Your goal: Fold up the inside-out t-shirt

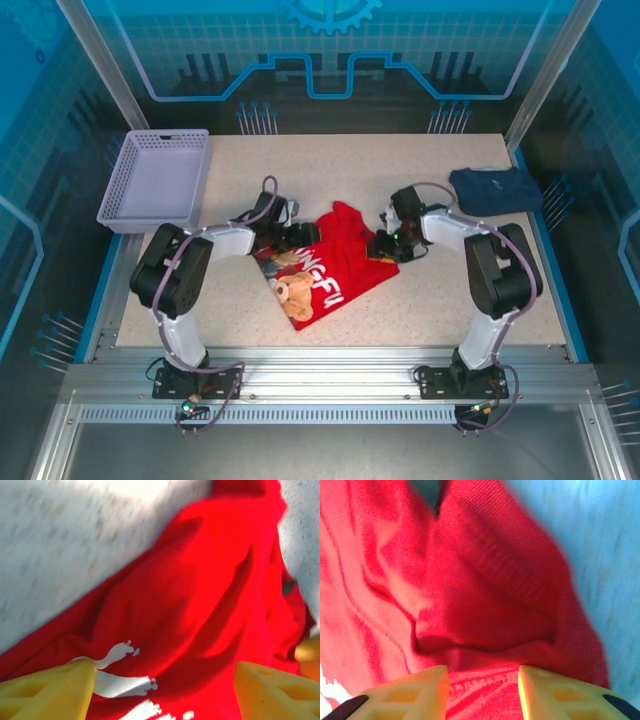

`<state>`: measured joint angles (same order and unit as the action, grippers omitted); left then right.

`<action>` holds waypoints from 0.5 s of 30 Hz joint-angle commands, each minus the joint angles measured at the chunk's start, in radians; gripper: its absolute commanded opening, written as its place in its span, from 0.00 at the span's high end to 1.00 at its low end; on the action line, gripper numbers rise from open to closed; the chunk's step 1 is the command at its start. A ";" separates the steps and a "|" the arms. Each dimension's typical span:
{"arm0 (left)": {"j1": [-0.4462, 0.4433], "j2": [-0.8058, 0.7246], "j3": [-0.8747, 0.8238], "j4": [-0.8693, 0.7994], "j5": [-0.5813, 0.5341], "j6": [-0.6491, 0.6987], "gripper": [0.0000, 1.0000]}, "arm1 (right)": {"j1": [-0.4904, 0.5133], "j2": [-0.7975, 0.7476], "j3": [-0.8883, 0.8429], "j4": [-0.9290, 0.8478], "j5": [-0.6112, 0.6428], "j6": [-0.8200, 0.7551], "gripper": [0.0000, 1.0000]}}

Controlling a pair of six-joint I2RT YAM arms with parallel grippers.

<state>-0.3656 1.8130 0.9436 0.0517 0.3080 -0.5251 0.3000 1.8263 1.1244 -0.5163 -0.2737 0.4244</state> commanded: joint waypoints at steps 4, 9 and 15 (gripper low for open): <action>-0.123 -0.224 -0.275 0.147 0.021 -0.177 0.24 | -0.007 0.138 0.353 -0.126 0.107 -0.147 0.57; -0.133 -0.343 -0.285 0.231 -0.008 -0.149 0.22 | 0.033 0.068 0.367 -0.105 0.005 -0.168 0.54; -0.107 -0.119 -0.031 0.091 0.075 -0.063 0.23 | 0.044 -0.114 0.017 -0.002 -0.096 -0.027 0.54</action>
<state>-0.4778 1.6089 0.8272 0.1802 0.3313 -0.6384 0.3408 1.7672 1.2507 -0.5148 -0.3092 0.3336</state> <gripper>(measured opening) 0.771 0.461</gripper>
